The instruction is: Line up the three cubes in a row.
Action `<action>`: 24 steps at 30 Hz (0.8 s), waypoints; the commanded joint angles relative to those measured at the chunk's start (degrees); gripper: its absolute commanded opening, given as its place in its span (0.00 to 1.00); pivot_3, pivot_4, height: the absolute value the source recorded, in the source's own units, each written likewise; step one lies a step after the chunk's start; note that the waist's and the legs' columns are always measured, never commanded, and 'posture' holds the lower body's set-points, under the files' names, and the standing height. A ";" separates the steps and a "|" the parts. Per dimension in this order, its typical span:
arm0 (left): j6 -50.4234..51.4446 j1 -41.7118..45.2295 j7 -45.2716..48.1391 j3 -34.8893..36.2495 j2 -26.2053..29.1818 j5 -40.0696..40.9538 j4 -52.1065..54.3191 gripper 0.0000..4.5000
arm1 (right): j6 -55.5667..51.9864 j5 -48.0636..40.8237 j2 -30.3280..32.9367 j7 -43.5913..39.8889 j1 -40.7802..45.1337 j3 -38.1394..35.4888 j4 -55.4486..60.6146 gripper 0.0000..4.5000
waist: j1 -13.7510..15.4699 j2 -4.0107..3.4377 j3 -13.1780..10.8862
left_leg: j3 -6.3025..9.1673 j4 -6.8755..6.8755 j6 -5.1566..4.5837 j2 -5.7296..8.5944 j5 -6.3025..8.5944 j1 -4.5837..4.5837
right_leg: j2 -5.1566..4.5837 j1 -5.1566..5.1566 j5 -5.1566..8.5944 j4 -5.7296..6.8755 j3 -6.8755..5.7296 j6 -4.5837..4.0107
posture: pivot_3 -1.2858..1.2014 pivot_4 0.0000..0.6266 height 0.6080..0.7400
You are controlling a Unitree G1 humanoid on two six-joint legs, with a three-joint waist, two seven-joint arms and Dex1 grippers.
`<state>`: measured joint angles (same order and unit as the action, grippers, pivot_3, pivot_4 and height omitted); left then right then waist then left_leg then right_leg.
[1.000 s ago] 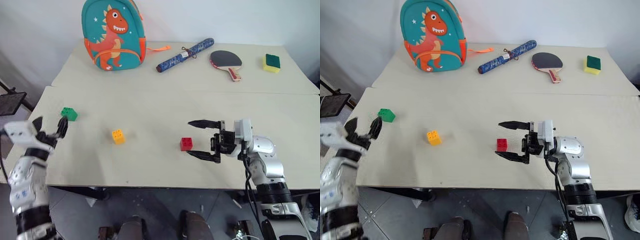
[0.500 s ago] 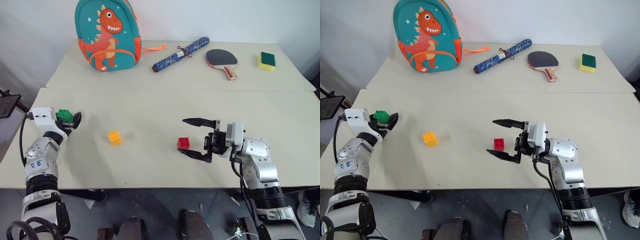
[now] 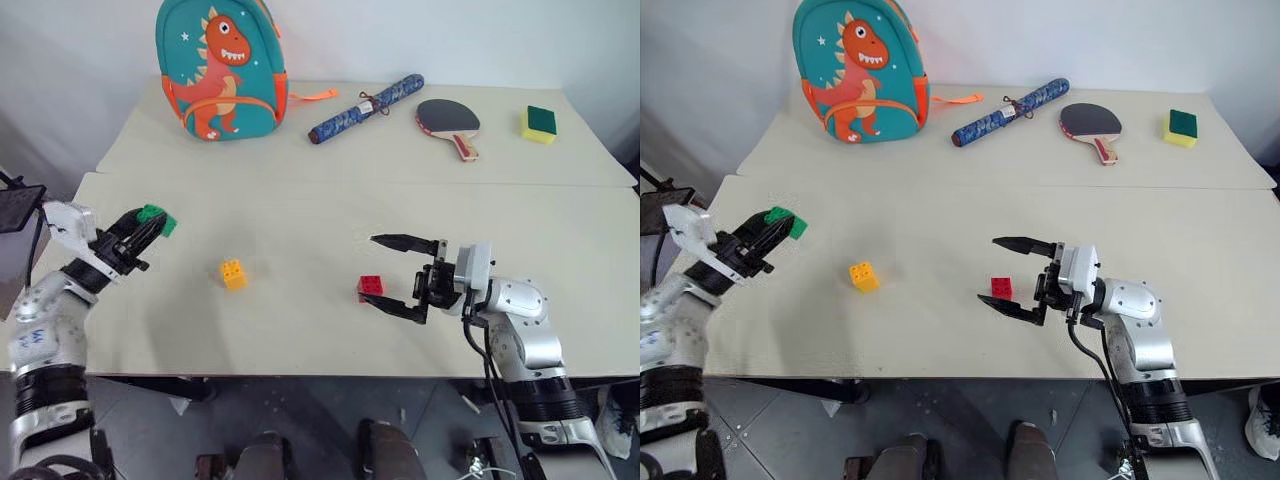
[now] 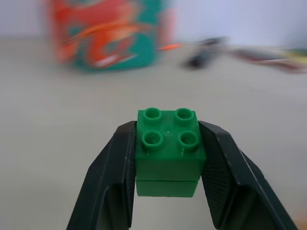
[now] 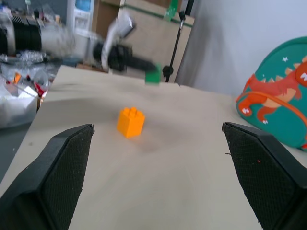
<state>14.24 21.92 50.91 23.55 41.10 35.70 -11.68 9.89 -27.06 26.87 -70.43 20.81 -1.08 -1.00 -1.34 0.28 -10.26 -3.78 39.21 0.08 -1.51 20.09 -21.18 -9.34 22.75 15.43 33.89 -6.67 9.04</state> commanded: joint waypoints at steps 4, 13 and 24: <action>5.84 4.61 11.97 -22.04 0.10 -4.27 16.50 0.33 | -0.05 -2.02 6.99 -1.53 -2.89 -6.43 -0.51 1.00 | 1.37 -0.15 0.03 | -0.09 0.01 -0.02 0.06 0.01 0.10 | -0.02 -0.11 0.00 -0.06 0.06 0.00 | 0.52 0.24 1.00; -6.28 14.76 10.58 -38.51 -12.15 -22.77 0.73 0.33 | -1.67 -3.64 11.11 -1.45 -9.85 -10.77 2.02 1.00 | 1.48 -0.16 0.03 | -0.18 0.02 -0.02 0.02 0.00 0.06 | 0.08 -0.05 -0.01 -0.10 0.05 -0.03 | 0.52 0.24 1.00; -11.48 18.47 15.64 -39.40 -16.37 -25.69 -9.23 0.33 | -1.52 -3.69 12.08 -0.32 -17.32 -13.20 5.12 1.00 | 2.34 -0.15 0.03 | -0.19 0.13 -0.04 0.02 0.00 0.00 | 0.07 -0.07 -0.01 -0.13 0.06 -0.03 | 0.52 0.24 1.00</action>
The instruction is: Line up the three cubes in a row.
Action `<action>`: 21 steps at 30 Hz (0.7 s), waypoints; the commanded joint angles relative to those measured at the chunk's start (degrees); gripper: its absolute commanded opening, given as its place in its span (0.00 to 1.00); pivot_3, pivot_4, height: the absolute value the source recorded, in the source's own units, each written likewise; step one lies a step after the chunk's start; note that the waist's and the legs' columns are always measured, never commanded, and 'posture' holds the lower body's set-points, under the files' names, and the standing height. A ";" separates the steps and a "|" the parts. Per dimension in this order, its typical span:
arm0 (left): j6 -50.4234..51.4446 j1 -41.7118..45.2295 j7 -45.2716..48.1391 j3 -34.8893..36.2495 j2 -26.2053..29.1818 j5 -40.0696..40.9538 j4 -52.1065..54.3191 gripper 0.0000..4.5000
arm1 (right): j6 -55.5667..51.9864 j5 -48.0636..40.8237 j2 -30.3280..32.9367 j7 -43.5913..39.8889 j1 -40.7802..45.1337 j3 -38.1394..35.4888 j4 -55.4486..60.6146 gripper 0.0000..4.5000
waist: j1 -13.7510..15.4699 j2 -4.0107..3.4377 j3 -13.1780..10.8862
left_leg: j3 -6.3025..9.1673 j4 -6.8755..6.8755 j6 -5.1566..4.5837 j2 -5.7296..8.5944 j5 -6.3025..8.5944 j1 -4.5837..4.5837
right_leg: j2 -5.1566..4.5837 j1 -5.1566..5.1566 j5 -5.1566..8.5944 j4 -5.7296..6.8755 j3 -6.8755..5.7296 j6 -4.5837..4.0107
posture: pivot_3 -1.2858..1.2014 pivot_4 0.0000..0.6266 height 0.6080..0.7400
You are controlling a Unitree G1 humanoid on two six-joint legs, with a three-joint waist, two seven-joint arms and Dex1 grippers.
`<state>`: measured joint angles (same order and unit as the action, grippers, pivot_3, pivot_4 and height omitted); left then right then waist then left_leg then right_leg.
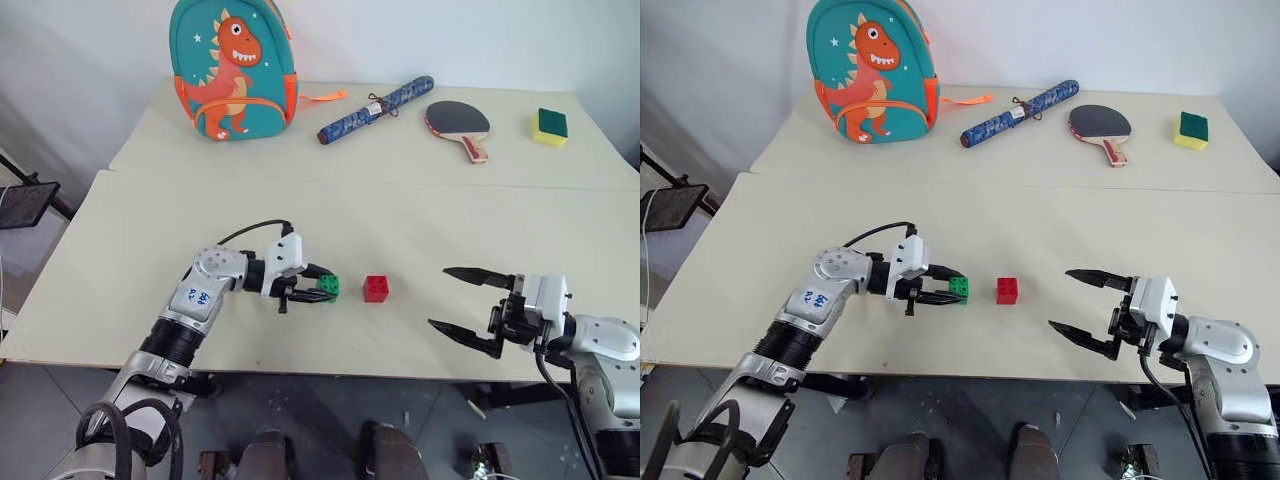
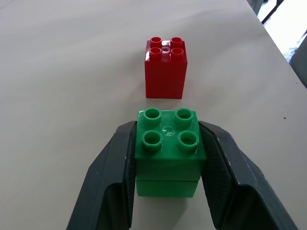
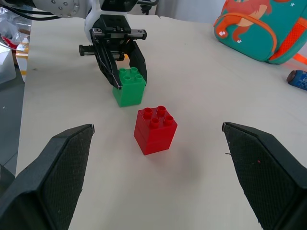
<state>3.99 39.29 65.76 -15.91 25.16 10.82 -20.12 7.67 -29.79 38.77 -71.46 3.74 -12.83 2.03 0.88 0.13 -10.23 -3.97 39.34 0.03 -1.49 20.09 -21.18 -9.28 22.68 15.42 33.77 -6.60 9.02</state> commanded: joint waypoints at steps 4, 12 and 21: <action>-2.24 2.37 -0.11 0.77 -1.58 -1.50 -1.85 0.54 | 0.47 -1.11 -0.39 0.88 -0.60 -0.51 2.71 1.00 | 0.47 0.00 0.00 | 0.00 0.06 0.00 0.00 0.00 0.00 | 0.00 -0.01 0.00 0.01 0.00 0.00 | 0.52 0.24 1.00; -1.14 2.49 3.99 10.73 3.36 7.30 5.97 0.85 | -1.19 -2.53 -1.73 -0.95 2.74 2.82 2.18 1.00 | 0.26 0.01 0.00 | 0.02 0.21 -0.05 -0.03 0.03 -0.06 | 0.00 -0.01 0.00 0.05 0.00 0.00 | 0.52 0.24 1.00; -0.38 -18.10 -9.31 37.14 11.68 15.09 10.96 0.99 | -3.26 -3.62 -6.83 -2.52 11.27 8.22 0.59 1.00 | -1.72 -0.02 0.00 | 0.10 0.15 -0.03 -0.12 0.04 0.04 | 0.01 -0.01 0.00 0.15 -0.03 -0.01 | 0.52 0.24 1.00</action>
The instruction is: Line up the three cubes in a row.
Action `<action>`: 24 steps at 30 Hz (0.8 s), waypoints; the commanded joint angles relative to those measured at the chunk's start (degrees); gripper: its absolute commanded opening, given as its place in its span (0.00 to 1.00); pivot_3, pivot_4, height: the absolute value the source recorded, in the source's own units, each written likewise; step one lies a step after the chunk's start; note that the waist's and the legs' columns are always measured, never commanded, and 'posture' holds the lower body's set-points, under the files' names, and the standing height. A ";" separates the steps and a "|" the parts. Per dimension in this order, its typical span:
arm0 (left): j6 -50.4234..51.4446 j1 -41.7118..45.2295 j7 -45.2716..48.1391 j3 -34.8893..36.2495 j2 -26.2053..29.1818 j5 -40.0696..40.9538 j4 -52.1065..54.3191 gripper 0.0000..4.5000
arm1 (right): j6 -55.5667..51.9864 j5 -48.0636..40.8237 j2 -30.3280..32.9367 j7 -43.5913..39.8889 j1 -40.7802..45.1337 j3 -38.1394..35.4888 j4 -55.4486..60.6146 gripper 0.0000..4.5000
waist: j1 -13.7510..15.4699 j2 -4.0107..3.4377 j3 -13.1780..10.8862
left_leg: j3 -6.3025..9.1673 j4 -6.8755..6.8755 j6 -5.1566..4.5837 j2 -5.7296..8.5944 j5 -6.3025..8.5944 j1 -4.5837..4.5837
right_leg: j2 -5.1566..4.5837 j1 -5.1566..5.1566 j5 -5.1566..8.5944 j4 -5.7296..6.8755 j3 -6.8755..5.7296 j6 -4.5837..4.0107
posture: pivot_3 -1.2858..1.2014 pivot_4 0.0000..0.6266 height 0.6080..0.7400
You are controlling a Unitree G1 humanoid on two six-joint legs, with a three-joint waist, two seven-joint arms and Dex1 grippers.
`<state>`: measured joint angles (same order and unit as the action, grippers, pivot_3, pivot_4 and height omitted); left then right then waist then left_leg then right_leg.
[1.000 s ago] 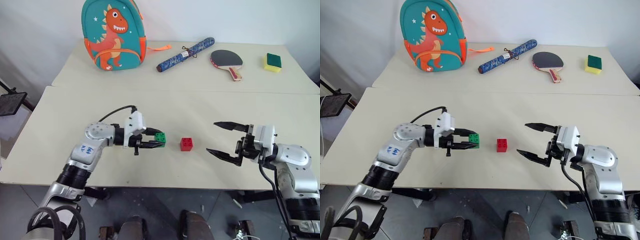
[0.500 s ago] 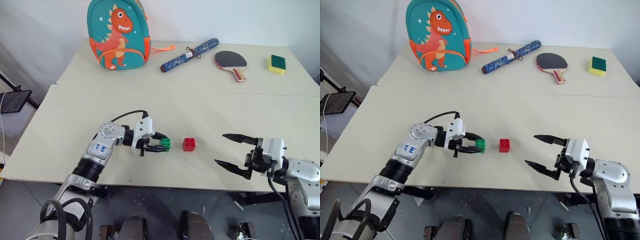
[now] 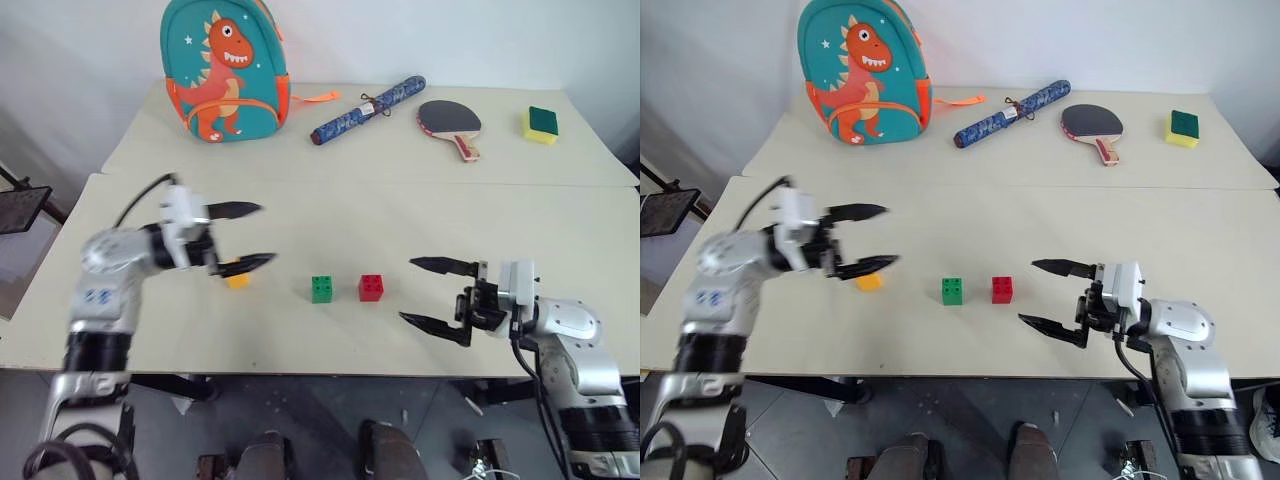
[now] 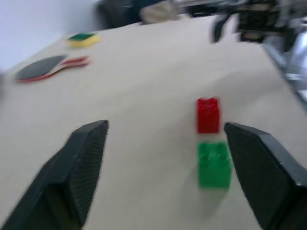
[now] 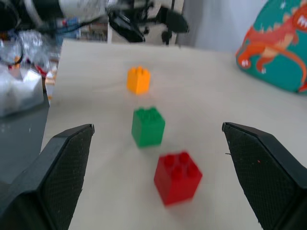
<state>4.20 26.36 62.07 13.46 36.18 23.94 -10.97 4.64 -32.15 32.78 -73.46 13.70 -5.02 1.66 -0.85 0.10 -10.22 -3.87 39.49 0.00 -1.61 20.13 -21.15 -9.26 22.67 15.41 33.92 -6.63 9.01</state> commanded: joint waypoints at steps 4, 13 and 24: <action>-2.38 -18.92 -9.96 17.18 0.33 2.92 3.98 0.99 | -2.27 -2.14 -2.42 -0.83 3.08 2.40 2.91 1.00 | 0.59 0.05 -0.03 | 0.07 0.06 0.01 -0.01 0.08 -0.06 | -0.02 -0.01 0.00 0.01 -0.06 0.00 | 0.52 0.24 1.00; 1.91 -35.92 -9.10 21.46 0.69 6.48 8.33 0.99 | -4.94 -3.32 -0.35 -3.77 5.10 3.56 6.69 1.00 | 1.49 0.07 -0.04 | 0.09 0.19 0.03 -0.06 0.24 -0.04 | -0.01 -0.06 0.02 0.01 -0.10 -0.04 | 0.52 0.24 1.00; 1.79 -12.37 -0.25 1.12 1.34 0.15 -4.09 0.99 | -1.52 0.13 4.72 -4.13 -0.71 -1.56 1.59 1.00 | 1.39 0.06 0.01 | -0.21 0.23 0.02 -0.04 0.31 0.03 | 0.01 -0.02 0.00 0.04 -0.12 -0.07 | 0.52 0.24 1.00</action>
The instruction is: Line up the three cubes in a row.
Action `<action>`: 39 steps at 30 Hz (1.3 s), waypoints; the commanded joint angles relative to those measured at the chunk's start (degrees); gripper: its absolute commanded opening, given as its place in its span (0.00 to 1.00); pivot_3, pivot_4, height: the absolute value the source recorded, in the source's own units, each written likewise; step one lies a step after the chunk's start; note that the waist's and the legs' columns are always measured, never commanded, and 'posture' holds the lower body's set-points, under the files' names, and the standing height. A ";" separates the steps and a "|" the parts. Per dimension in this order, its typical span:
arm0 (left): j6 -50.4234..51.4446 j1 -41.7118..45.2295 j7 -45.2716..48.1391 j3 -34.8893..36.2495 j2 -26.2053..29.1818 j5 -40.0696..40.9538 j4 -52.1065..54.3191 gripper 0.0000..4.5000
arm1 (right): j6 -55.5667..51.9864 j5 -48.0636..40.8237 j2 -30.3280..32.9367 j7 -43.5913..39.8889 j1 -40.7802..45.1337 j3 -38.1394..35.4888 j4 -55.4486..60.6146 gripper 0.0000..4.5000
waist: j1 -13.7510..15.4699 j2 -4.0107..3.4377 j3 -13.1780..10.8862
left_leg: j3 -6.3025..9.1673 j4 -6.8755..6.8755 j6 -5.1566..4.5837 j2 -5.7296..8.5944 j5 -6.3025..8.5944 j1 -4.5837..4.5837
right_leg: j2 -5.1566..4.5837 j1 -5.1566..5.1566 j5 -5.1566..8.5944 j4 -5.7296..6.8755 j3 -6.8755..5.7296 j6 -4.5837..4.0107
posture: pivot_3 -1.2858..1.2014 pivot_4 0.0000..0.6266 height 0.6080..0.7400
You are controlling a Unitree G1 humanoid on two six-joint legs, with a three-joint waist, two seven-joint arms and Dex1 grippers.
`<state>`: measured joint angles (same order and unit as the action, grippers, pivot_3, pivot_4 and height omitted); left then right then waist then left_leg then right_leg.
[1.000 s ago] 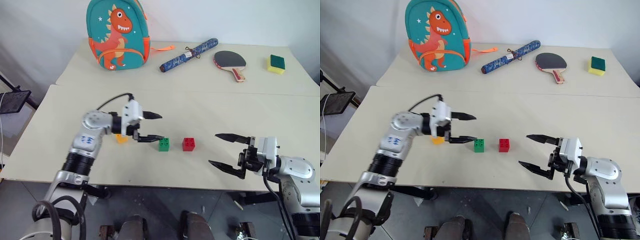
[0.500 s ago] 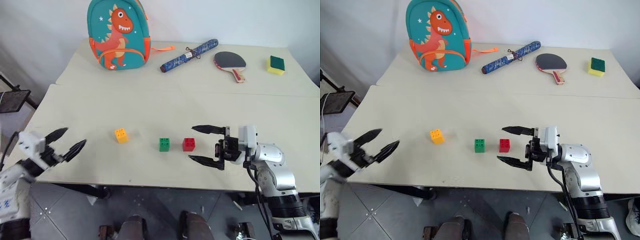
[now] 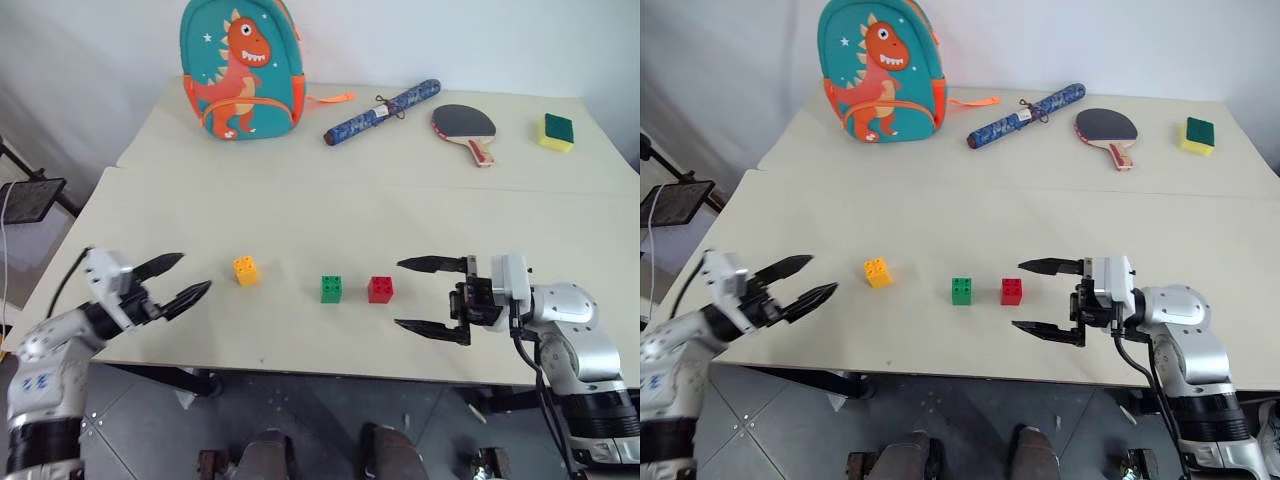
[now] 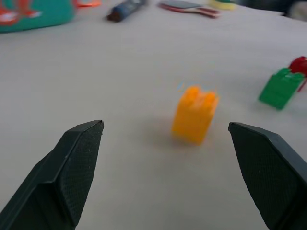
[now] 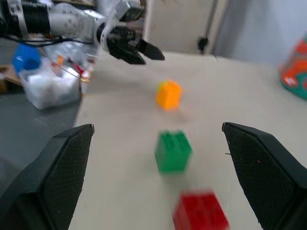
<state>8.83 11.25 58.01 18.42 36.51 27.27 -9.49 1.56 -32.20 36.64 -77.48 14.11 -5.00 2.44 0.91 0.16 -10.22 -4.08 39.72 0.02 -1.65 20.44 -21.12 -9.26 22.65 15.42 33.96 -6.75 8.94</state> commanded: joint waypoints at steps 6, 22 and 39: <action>-8.89 12.70 6.92 -8.84 -0.28 -7.12 -18.20 0.99 | 1.88 0.35 0.51 2.03 -3.84 -2.13 2.89 1.00 | -1.19 0.01 0.00 | -0.15 -0.05 0.00 -0.06 -0.01 0.01 | 0.02 0.10 0.00 0.01 0.00 0.00 | 0.52 0.24 1.00; -13.58 20.66 20.21 -17.39 -2.98 -9.04 -20.89 0.33 | 1.23 -0.19 1.64 4.29 -8.42 -3.93 5.97 1.00 | -0.59 0.01 -0.01 | -0.15 0.13 -0.05 -0.05 0.02 -0.09 | 0.01 0.09 -0.01 0.00 0.01 0.01 | 0.52 0.24 1.00; -25.20 34.34 29.65 -22.60 -7.78 -15.91 -42.15 0.49 | 0.46 -0.26 2.74 5.21 -11.47 -4.86 7.24 1.00 | 0.28 0.03 -0.02 | -0.20 0.24 -0.11 -0.04 0.06 -0.11 | 0.01 0.06 -0.01 -0.03 0.02 0.01 | 0.52 0.24 1.00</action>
<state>-16.24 44.86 85.93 -4.09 28.40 11.93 -50.90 1.90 -31.61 38.49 -72.48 2.98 -7.80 7.86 1.19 0.19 -10.23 -4.28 39.96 -0.09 -1.70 20.49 -21.23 -9.24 22.72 15.41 33.94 -6.73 8.95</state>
